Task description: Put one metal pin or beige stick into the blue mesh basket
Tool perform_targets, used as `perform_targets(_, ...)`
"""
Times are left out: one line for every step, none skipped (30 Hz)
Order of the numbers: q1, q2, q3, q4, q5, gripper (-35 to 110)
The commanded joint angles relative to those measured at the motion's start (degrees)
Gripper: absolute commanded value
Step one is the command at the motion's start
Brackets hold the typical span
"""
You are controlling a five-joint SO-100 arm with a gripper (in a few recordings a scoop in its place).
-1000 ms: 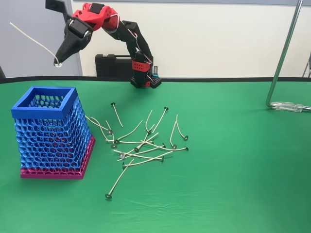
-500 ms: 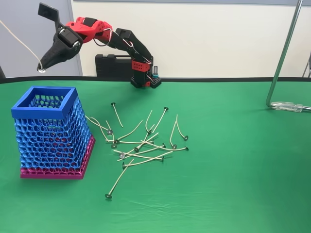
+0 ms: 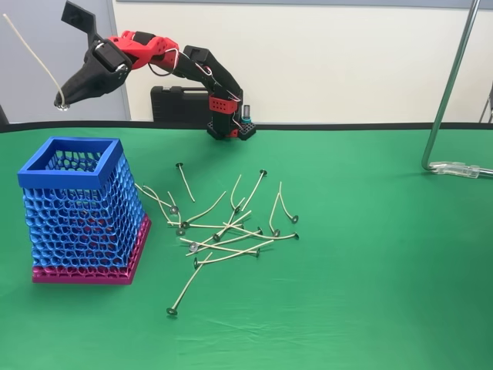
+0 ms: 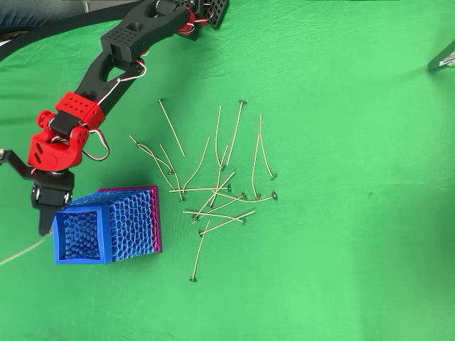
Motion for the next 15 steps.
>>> perform_targets(0.18,0.70,-0.26,-1.41,0.26,21)
perform_targets(0.09,0.70,-0.35,-1.41,0.09,21)
perform_targets(0.00,0.79,-0.44,-1.41,0.00,21)
perform_targets(0.00,0.88,-0.62,-1.41,0.09,21)
perform_targets(-0.09,0.97,-0.70,-1.32,0.26,21)
perform_targets(-0.18,1.05,-0.88,-1.23,0.44,21)
perform_targets(-0.18,1.14,-1.05,-1.05,0.53,21)
perform_targets(-0.26,1.23,-1.14,-0.97,0.70,20)
perform_targets(-0.35,1.32,-1.23,-0.97,0.88,15)
perform_targets(-0.44,1.49,-1.23,-0.88,1.14,10)
perform_targets(-0.44,1.85,-0.97,-0.79,1.49,1)
perform_targets(-0.53,2.64,-0.09,-0.26,1.58,1)
perform_targets(-0.62,3.78,1.32,0.26,1.85,1)
perform_targets(-0.70,5.54,3.69,0.53,2.20,1)
perform_targets(-0.88,7.91,6.94,0.70,2.46,1)
